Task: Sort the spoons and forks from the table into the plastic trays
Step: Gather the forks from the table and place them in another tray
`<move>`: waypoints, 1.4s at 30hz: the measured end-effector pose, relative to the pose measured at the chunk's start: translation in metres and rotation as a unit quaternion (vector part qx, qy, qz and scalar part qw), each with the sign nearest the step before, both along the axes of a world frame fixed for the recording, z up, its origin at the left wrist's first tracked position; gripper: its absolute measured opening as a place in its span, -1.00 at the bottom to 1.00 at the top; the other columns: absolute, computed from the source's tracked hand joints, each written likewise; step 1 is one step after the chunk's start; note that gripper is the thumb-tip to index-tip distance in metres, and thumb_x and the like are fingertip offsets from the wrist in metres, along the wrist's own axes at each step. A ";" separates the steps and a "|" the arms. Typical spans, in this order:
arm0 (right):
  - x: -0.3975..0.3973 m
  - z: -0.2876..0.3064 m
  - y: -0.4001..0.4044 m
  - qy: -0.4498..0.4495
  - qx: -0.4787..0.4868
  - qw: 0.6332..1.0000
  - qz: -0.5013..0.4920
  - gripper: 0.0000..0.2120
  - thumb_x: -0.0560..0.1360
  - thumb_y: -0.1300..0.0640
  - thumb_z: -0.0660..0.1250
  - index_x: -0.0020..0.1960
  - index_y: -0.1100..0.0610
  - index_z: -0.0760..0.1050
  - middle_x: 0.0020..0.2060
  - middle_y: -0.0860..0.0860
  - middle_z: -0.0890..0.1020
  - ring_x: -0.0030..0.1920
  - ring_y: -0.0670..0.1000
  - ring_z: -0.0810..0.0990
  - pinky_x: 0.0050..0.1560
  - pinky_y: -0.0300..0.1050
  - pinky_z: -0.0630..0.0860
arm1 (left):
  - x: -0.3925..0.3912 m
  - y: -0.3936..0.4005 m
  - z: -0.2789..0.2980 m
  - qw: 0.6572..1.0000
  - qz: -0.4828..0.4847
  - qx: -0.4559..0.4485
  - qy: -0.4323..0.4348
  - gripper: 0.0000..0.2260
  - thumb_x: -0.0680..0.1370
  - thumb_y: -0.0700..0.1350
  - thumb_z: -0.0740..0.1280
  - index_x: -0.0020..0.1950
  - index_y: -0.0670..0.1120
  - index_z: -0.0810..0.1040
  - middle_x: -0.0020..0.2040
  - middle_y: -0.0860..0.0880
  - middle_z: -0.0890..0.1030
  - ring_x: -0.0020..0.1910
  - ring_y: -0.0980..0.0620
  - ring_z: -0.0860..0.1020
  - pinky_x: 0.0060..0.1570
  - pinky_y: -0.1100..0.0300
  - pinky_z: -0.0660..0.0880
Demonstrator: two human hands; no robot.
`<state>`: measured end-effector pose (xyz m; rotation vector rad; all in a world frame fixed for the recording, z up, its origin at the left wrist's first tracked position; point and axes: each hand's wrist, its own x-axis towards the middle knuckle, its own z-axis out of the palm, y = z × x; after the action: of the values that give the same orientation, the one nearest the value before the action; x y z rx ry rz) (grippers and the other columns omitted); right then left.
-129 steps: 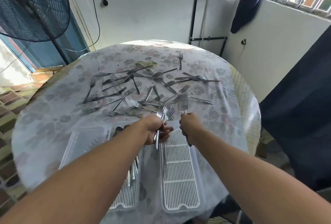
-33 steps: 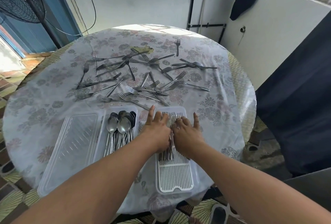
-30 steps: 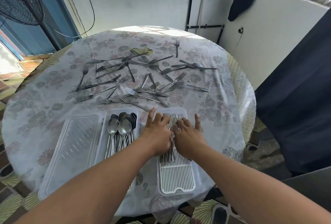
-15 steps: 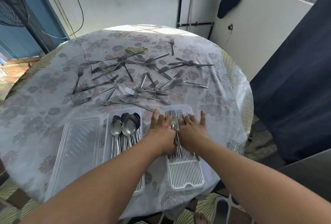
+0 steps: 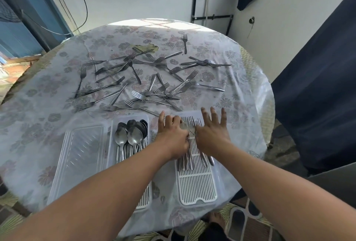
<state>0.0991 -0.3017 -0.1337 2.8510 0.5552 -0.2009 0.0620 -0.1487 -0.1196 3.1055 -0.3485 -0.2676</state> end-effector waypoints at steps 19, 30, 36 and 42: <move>0.130 0.005 -0.050 0.079 0.414 0.906 -0.041 -0.64 0.64 -0.01 0.28 0.41 0.06 0.47 0.38 0.11 0.47 0.46 0.19 0.32 0.41 0.03 0.29 | 0.111 -0.075 0.026 0.888 0.324 -0.305 -0.115 -0.88 0.60 0.00 0.29 -0.04 -0.01 0.58 -0.19 0.03 0.62 -0.17 -0.05 0.58 -0.22 0.11 0.49; 0.200 -0.021 -0.050 0.124 0.263 0.957 0.000 -0.52 0.63 0.14 0.23 0.52 0.16 0.24 0.44 0.19 0.42 0.43 0.26 0.36 0.40 0.17 0.35 | 0.137 -0.047 0.006 0.914 0.338 -0.197 -0.105 -0.86 0.61 -0.04 0.27 0.00 -0.03 0.60 -0.06 -0.05 0.62 -0.05 -0.10 0.56 -0.09 0.02 0.58; 0.211 -0.029 -0.037 0.065 0.199 0.978 -0.006 -0.73 0.60 0.19 0.20 0.29 0.13 0.47 0.22 0.14 0.54 0.24 0.25 0.49 0.15 0.10 0.42 | 0.140 0.005 0.002 0.931 0.346 -0.069 -0.091 -0.83 0.64 -0.05 0.24 0.08 -0.05 0.60 0.00 -0.05 0.60 0.04 -0.11 0.51 -0.09 -0.02 0.55; 0.195 -0.020 0.001 0.091 0.352 0.931 0.016 -0.79 0.65 0.11 0.15 0.16 0.16 0.49 0.03 0.13 0.58 -0.11 0.20 0.57 -0.17 0.02 0.45 | 0.135 0.037 -0.009 0.864 0.496 -0.084 -0.020 -0.62 0.62 0.18 0.31 -0.21 -0.09 0.58 -0.32 -0.01 0.55 -0.36 -0.01 0.51 -0.41 0.18 0.32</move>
<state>0.2944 -0.3005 -0.1541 3.5351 0.8557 -0.3168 0.1968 -0.1122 -0.1288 2.6570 1.1295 -0.1259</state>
